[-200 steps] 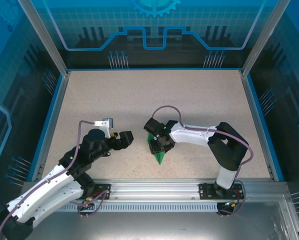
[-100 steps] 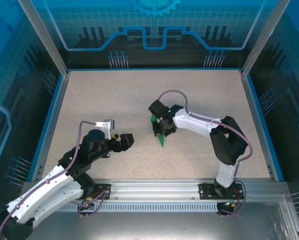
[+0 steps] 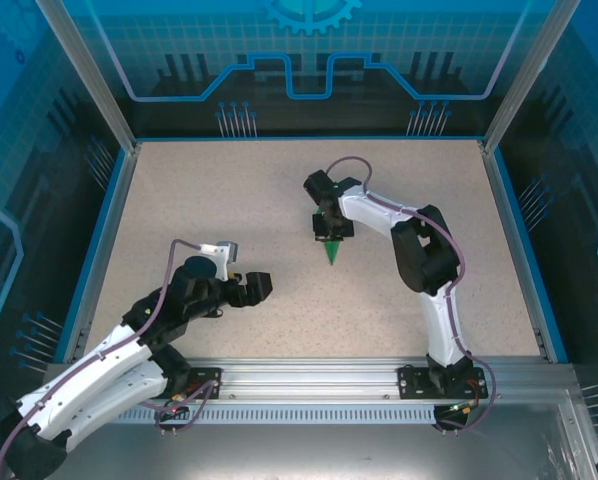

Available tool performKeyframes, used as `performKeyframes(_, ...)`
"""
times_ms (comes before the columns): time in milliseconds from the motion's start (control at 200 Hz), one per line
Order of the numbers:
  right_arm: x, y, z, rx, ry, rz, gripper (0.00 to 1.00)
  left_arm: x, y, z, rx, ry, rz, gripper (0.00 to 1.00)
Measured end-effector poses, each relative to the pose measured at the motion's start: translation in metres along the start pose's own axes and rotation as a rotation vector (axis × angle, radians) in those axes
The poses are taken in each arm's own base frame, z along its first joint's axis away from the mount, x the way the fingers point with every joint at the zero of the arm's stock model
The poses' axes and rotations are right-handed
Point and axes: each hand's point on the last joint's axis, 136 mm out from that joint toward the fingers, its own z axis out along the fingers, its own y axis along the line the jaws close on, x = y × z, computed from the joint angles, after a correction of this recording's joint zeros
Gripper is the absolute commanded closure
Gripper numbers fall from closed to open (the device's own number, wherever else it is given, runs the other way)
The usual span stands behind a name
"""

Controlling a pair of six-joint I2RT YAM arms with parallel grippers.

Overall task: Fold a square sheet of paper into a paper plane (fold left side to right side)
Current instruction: Place the paper plane at the center of the table.

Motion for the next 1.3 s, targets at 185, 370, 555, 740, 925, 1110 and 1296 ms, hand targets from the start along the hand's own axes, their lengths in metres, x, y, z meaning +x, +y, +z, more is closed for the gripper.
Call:
performKeyframes(185, 0.004, -0.001, 0.008, 0.014, 0.024, -0.012, 0.86, -0.002, -0.002, -0.002, 0.000, -0.001, 0.000, 0.01)
performKeyframes(370, 0.004, -0.001, 0.009, 0.015, 0.025, -0.027, 0.81, 0.000, 0.001, 0.002, -0.018, 0.018, 0.001, 0.01)
performKeyframes(555, 0.004, -0.002, 0.009, 0.016, 0.027, -0.036, 0.79, -0.006, -0.001, 0.005, -0.036, 0.034, 0.014, 0.01)
performKeyframes(740, 0.005, -0.002, 0.007, 0.017, 0.031, -0.043, 0.74, -0.013, 0.008, 0.015, -0.052, 0.068, -0.047, 0.01)
performKeyframes(925, 0.003, -0.002, -0.008, 0.006, 0.009, -0.054, 0.68, -0.019, 0.013, 0.018, -0.037, 0.068, -0.097, 0.01)
performKeyframes(1110, -0.001, -0.001, -0.041, -0.018, -0.045, -0.078, 0.60, -0.027, 0.020, 0.017, -0.035, 0.056, -0.146, 0.01)
performKeyframes(1296, 0.006, -0.010, -0.089, -0.047, -0.140, -0.103, 0.46, -0.039, 0.041, 0.013, -0.084, 0.017, -0.199, 0.01)
